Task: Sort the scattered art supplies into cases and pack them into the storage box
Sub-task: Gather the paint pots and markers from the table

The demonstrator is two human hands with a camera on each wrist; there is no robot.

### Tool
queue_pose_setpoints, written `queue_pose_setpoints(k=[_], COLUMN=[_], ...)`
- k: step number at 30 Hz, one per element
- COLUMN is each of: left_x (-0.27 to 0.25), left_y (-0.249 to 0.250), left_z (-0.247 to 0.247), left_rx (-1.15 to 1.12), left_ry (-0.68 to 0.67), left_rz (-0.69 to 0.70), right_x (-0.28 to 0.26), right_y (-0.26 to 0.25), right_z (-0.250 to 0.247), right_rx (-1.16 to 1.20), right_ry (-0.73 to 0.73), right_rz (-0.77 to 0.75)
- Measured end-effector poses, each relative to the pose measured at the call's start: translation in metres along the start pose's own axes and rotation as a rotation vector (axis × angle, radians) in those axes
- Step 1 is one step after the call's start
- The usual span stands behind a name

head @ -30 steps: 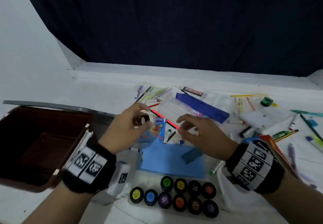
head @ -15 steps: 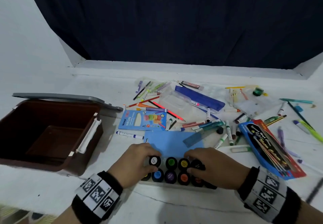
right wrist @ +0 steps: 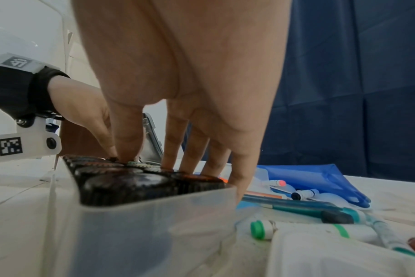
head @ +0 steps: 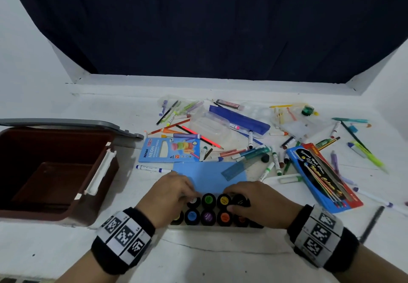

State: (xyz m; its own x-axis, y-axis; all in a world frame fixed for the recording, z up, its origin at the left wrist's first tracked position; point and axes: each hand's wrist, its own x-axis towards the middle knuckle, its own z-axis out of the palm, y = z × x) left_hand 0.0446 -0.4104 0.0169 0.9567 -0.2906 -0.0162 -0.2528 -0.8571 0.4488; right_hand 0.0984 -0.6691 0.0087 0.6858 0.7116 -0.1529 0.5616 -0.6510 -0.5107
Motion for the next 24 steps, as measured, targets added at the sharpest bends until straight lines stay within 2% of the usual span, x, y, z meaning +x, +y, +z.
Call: queue_pose_setpoints(k=[5, 8, 11, 15, 18, 21, 24], left_x=[0.003, 0.004, 0.007, 0.017, 0.026, 0.039, 0.057], left_y=[0.006, 0.013, 0.018, 0.028, 0.047, 0.072, 0.093], left_z=[-0.001, -0.001, -0.001, 0.002, 0.011, 0.018, 0.018], left_rx=[0.108, 0.173, 0.141, 0.061, -0.064, -0.105, -0.157], left_ry=[-0.040, -0.020, 0.009, 0.011, 0.078, 0.106, 0.131], left_rz=[-0.040, -0.093, -0.139, -0.173, -0.142, -0.072, -0.020], right_x=[0.001, 0.000, -0.004, -0.013, -0.027, -0.042, -0.056], right_y=[0.005, 0.007, 0.012, 0.027, 0.040, 0.063, 0.094], right_z=[0.000, 0.000, -0.009, -0.028, -0.043, -0.061, -0.089], right_rx=[0.005, 0.021, 0.186, 0.404, 0.523, 0.592, 0.564], right_ry=[-0.010, -0.015, 0.031, 0.247, 0.420, 0.567, 0.679], right_rz=[0.005, -0.002, 0.038, 0.084, 0.102, 0.111, 0.119])
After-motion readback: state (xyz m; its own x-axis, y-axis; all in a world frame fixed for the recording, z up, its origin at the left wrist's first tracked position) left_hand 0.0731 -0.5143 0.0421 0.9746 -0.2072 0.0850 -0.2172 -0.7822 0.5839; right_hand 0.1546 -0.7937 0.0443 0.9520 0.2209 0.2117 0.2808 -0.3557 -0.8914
